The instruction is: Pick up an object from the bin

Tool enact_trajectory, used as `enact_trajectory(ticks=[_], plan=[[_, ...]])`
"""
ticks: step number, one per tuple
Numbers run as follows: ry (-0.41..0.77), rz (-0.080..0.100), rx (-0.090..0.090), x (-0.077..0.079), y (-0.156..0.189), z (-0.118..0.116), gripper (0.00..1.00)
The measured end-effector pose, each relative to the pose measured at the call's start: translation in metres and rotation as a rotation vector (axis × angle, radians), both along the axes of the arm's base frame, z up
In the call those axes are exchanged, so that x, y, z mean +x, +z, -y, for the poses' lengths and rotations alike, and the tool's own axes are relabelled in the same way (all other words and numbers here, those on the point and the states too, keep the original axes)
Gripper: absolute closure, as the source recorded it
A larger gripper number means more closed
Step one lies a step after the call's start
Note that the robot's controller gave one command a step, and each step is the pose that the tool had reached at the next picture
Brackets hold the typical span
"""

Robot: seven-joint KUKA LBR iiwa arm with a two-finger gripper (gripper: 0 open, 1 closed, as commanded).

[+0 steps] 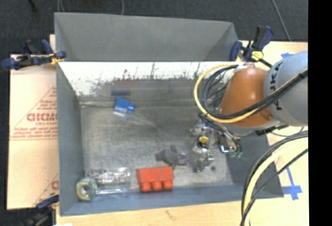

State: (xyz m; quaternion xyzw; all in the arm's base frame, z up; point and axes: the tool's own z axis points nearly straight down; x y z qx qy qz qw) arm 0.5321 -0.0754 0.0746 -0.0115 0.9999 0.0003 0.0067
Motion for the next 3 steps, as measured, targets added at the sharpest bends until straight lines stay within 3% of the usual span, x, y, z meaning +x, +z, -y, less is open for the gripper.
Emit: enact_trajectory(ticks=[1,2,3], plan=[[0.07,-0.003,0.0,0.017,-0.001,0.036,0.0],[0.072,0.0,-0.002,0.018,0.001,0.036,1.0],[0.285,-0.003,-0.007,0.009,0.145,0.048,1.0]])
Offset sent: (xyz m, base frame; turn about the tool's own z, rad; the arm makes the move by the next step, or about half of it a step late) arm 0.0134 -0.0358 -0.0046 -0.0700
